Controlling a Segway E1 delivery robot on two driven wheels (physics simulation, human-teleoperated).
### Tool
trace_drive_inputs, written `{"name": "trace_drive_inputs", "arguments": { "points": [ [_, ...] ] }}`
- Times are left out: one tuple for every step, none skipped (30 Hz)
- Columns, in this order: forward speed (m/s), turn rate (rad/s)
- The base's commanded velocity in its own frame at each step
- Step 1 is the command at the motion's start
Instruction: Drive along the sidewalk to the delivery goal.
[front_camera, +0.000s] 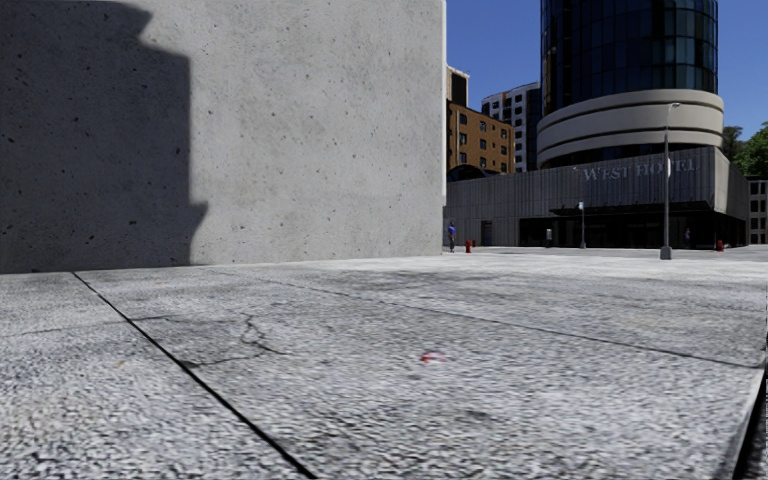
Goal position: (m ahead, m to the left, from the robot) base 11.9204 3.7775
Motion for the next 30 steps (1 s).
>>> {"name": "trace_drive_inputs", "arguments": {
  "points": [
    [2.0,0.0],
    [2.0,0.0],
    [2.0,0.0],
    [2.0,0.0],
    [2.0,0.0],
    [2.0,0.0],
    [2.0,0.0],
    [2.0,0.0],
    [2.0,0.0],
    [2.0,0.0],
    [2.0,0.0],
    [2.0,0.0],
    [2.0,0.0],
    [2.0,0.0],
    [2.0,0.0],
    [2.0,0.0],
    [2.0,0.0],
    [2.0,0.0],
    [2.0,0.04],
    [2.0,0.14],
    [2.0,0.2],
    [2.0,0.2],
    [2.0,0.33],
    [2.0,0.46],
    [2.0,0.51],
    [2.0,0.51],
    [2.0,0.51],
    [2.0,0.49],
    [2.0,0.48],
    [2.0,0.48]
  ]
}}
